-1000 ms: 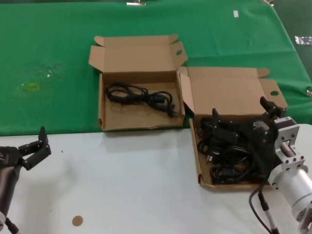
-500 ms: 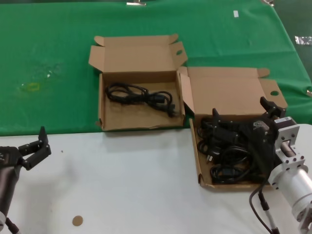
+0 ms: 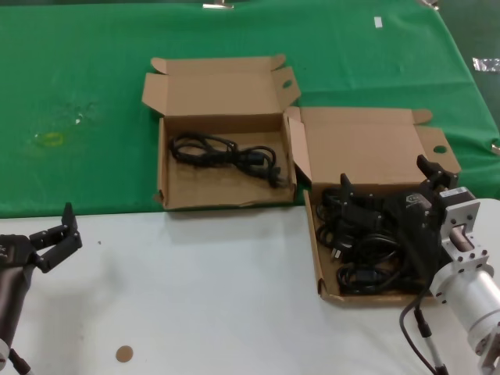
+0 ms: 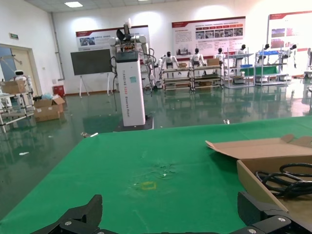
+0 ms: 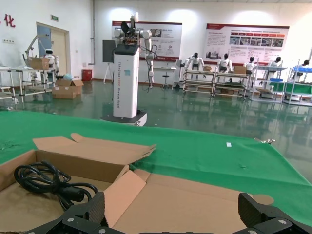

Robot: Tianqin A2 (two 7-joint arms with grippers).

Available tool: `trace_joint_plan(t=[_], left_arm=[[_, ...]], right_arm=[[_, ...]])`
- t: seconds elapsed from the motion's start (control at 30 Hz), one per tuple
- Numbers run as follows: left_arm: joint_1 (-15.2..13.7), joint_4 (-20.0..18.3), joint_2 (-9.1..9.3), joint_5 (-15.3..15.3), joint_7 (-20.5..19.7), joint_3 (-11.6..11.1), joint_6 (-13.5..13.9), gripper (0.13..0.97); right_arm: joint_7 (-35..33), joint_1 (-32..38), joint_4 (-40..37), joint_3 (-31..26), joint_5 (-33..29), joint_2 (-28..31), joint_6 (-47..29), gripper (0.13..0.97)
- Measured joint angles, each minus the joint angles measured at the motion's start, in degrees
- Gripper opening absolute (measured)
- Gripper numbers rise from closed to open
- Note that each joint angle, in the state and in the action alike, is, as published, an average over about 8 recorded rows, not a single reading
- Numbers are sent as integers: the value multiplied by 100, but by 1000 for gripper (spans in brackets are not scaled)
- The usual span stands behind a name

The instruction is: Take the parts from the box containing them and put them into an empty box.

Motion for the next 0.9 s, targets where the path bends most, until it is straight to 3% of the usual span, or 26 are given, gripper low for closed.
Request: trace_joint_plan(t=[0.9], left_arm=[[0, 0, 0, 0, 0, 0, 0, 966]], right_arm=[[0, 0, 0, 0, 0, 0, 0, 966]])
